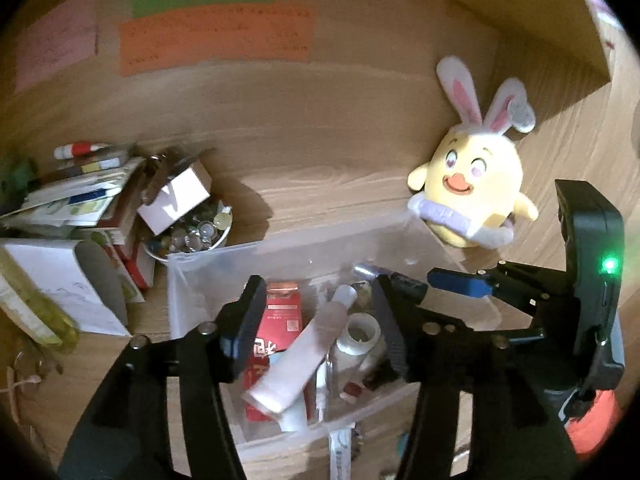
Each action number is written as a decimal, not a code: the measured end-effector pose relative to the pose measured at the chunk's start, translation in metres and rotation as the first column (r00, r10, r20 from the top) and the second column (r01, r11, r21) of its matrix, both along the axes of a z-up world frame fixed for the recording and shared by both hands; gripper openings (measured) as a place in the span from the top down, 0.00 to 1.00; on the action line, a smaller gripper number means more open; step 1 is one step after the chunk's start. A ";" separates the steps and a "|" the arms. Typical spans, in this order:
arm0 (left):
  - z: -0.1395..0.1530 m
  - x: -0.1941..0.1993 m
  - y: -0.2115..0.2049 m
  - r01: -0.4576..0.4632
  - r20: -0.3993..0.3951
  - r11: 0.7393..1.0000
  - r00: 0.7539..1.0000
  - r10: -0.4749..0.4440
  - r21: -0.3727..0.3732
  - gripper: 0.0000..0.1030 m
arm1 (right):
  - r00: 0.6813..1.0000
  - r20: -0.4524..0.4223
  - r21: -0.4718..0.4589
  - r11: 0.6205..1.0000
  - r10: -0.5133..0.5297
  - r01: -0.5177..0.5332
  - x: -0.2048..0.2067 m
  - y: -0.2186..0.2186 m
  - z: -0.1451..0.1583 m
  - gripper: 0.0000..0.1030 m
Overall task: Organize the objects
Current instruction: 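Drop the pink tube into the box while the right tool drops the blue Max box in, then grasp the white ointment tube with the left tool while the right tool grasps the blue tape roll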
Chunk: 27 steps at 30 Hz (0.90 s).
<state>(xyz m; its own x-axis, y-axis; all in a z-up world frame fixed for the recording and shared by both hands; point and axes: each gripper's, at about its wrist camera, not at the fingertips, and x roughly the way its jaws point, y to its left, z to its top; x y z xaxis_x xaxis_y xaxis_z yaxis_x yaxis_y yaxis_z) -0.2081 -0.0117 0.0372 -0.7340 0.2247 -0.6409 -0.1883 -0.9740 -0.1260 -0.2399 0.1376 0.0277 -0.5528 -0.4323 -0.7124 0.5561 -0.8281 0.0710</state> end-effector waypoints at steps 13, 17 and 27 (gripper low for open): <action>0.014 0.072 -0.020 -0.070 -0.076 0.997 0.995 0.068 -0.028 0.08 | 0.996 -0.080 -0.036 0.999 0.033 -0.036 0.060 0.022 0.027 0.34; 0.000 0.090 -0.023 -0.066 -0.042 0.997 0.997 0.064 -0.038 0.08 | 0.996 -0.069 -0.033 0.998 0.053 -0.055 0.076 0.028 0.018 0.34; -0.053 0.115 -0.026 -0.072 0.078 0.996 0.994 0.076 -0.059 0.08 | 0.995 0.055 -0.021 0.997 0.079 -0.078 0.096 0.034 -0.025 0.33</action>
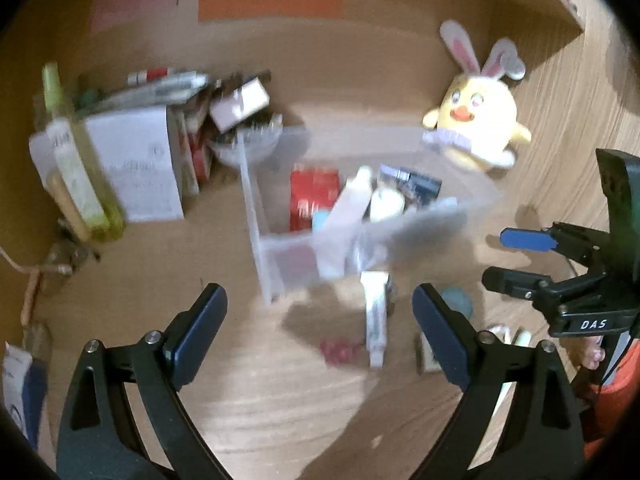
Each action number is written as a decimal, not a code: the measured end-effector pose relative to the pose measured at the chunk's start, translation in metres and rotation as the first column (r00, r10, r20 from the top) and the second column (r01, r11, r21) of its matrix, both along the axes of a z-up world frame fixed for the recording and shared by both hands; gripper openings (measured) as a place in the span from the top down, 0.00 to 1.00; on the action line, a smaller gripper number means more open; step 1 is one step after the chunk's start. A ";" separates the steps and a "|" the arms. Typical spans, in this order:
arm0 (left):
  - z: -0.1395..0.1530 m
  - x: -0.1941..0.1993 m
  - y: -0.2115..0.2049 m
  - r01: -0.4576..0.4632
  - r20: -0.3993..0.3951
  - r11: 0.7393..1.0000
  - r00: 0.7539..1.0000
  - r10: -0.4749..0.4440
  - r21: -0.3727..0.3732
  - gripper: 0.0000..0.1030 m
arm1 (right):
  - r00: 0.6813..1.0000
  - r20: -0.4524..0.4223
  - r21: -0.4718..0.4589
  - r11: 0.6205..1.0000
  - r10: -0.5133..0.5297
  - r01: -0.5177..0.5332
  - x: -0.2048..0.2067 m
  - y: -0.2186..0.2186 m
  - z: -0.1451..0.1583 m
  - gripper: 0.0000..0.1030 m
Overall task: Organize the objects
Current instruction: 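Grasp the white ointment tube with the left tool while the right tool grasps the blue tape roll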
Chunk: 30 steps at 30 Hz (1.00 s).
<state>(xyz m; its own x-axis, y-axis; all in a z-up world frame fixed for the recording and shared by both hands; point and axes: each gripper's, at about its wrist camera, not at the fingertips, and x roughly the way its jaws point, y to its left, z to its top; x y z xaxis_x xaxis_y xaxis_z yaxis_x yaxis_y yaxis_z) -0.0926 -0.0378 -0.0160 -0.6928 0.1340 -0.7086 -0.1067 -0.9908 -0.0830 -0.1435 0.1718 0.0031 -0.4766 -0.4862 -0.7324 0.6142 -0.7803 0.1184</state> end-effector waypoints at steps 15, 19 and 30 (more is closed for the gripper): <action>-0.041 -0.020 0.028 0.099 0.142 0.994 0.984 -0.105 0.051 0.47 | 0.995 0.078 0.049 0.997 0.054 -0.058 0.008 -0.015 -0.034 0.33; -0.045 -0.031 0.035 0.125 0.169 0.991 0.977 -0.130 0.040 0.61 | 0.996 0.058 0.072 0.994 0.075 -0.079 0.011 -0.021 -0.035 0.42; -0.052 -0.036 0.045 0.158 0.159 0.987 0.975 -0.154 -0.012 0.84 | 0.994 0.040 0.085 0.991 0.098 -0.101 0.009 -0.028 -0.039 0.65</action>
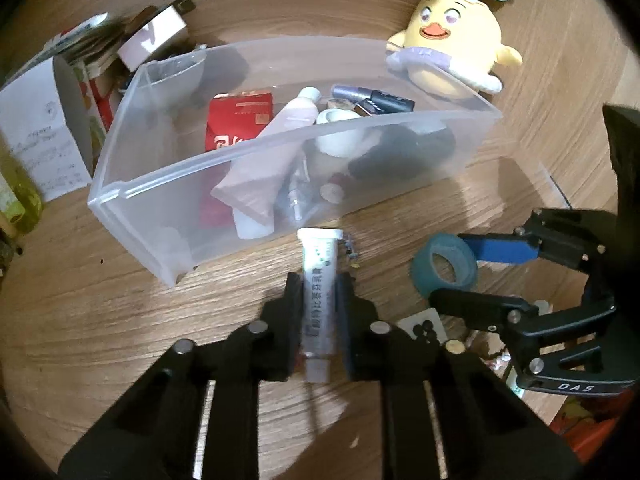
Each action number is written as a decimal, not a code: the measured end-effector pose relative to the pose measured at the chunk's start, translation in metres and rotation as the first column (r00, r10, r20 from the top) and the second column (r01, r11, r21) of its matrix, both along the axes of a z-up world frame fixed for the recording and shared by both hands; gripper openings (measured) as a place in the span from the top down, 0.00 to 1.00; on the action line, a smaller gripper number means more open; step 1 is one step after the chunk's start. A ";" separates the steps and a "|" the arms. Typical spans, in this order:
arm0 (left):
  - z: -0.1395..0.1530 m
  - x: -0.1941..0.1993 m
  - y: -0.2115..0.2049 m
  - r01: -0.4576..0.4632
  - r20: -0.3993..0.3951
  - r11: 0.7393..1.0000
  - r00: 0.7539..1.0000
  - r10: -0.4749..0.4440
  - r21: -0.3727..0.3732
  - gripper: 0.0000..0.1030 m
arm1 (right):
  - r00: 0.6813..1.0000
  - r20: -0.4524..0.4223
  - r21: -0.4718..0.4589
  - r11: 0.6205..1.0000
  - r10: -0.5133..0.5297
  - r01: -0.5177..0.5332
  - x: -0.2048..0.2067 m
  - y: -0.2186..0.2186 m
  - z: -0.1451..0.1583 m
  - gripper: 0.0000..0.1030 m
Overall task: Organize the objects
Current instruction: 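Grasp the white ointment tube with the left tool while the right tool grasps the blue tape roll, then drop the ointment tube into the box while the right tool drops the tape roll in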
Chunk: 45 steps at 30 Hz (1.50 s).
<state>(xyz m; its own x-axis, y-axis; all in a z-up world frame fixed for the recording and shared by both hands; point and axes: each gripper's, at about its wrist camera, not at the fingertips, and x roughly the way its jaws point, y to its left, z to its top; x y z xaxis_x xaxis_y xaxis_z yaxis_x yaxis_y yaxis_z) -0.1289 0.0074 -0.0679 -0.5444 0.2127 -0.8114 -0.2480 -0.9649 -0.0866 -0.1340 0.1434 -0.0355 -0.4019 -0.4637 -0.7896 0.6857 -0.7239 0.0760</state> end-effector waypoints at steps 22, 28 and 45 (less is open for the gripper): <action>0.070 0.044 -0.024 -0.066 -0.203 0.990 0.975 0.090 0.126 0.84 | 0.991 -0.105 -0.165 0.984 -0.083 0.065 0.003 0.024 0.059 0.65; 0.097 0.040 -0.032 -0.084 -0.274 0.985 0.954 0.124 0.152 0.84 | 0.984 -0.142 -0.222 0.972 -0.111 0.077 -0.008 0.027 0.086 0.65; 0.131 -0.030 -0.046 -0.168 -0.316 0.972 0.925 0.213 0.162 0.84 | 0.964 -0.199 -0.219 0.967 -0.174 0.130 -0.061 0.001 0.114 0.65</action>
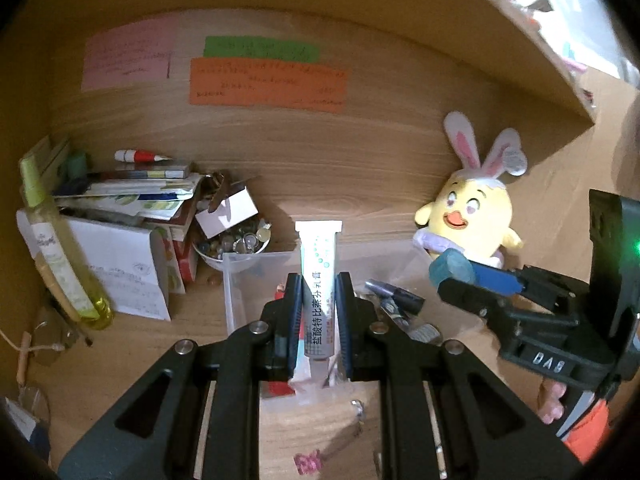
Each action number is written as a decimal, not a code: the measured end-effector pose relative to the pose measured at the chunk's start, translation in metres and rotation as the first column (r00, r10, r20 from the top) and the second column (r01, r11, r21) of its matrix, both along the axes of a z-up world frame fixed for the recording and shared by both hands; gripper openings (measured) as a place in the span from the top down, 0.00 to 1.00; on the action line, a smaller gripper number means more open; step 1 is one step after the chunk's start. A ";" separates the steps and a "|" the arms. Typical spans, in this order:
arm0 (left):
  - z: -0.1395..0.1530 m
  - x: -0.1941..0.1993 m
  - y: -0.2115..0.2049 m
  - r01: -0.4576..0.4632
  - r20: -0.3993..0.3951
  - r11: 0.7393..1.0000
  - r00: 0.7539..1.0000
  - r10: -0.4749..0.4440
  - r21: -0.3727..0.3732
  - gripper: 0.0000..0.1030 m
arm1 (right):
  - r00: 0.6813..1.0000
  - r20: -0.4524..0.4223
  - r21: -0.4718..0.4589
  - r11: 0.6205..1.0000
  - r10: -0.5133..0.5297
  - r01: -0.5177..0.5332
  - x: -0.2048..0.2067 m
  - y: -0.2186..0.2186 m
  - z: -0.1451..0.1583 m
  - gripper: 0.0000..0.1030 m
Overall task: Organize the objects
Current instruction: 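Drop the ointment tube into the box while the right tool drops the tape roll in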
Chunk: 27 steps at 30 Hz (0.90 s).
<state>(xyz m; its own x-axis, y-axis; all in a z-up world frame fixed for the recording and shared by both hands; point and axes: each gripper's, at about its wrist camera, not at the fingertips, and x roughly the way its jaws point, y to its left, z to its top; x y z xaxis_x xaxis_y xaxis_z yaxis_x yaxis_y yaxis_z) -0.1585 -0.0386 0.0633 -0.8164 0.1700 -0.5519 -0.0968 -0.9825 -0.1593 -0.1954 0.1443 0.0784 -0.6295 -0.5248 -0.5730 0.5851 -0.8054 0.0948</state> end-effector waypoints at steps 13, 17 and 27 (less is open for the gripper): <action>-0.065 -0.053 0.013 0.026 0.192 0.999 0.981 -0.020 -0.032 0.84 | 0.982 0.189 0.082 0.997 -0.031 0.016 -0.046 -0.019 -0.064 0.65; -0.078 -0.059 0.016 0.044 0.236 0.999 0.971 -0.040 -0.014 0.84 | 0.982 0.183 0.111 0.993 -0.046 0.026 -0.047 -0.022 -0.071 0.65; -0.066 -0.044 0.010 0.038 0.209 0.999 0.977 -0.040 0.012 0.76 | 0.986 0.152 0.169 0.985 -0.065 0.039 -0.044 -0.025 -0.070 0.57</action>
<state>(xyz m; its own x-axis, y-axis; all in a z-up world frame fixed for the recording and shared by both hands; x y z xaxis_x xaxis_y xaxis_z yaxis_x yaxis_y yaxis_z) -0.2030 -0.0289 -0.0023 -0.6759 0.2044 -0.7081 -0.0988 -0.9772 -0.1879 -0.2396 0.1198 0.0086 -0.5489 -0.3835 -0.7428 0.5305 -0.8465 0.0450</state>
